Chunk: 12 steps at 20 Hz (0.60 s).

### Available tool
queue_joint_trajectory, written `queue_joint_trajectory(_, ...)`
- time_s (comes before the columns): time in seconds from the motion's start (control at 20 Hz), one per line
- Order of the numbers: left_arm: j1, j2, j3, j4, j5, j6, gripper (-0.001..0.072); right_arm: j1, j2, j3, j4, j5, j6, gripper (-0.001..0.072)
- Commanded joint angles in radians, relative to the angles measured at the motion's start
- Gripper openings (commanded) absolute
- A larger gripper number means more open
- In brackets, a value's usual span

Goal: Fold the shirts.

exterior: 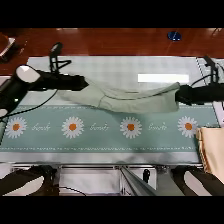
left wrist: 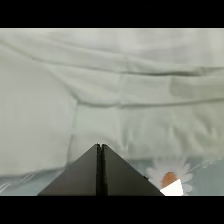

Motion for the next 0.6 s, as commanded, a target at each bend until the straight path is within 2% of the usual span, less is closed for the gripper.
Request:
queue_joint_trajectory(0.0,-0.193,-0.111,0.068,-0.085,0.087,-0.004,0.0015,-0.003,0.291,-0.071,-0.024,0.101,0.104,0.0036)
queue_joint_trajectory(0.1,-0.311,-0.22,0.145,-0.099,0.096,-0.004,0.0015,-0.003,0.389,-0.071,-0.025,0.119,0.139,0.0036)
queue_joint_trajectory(0.2,-0.406,-0.34,0.236,-0.106,0.035,-0.064,0.0015,-0.003,0.444,-0.071,-0.026,0.123,0.165,0.0036)
queue_joint_trajectory(0.35,-0.546,-0.486,0.356,-0.137,-0.088,-0.081,0.0016,-0.003,0.459,-0.071,-0.016,0.124,0.172,0.0036)
queue_joint_trajectory(0.55,-0.659,-0.569,0.384,-0.227,-0.089,-0.078,0.0016,-0.003,0.459,-0.071,0.031,0.117,0.154,0.0036)
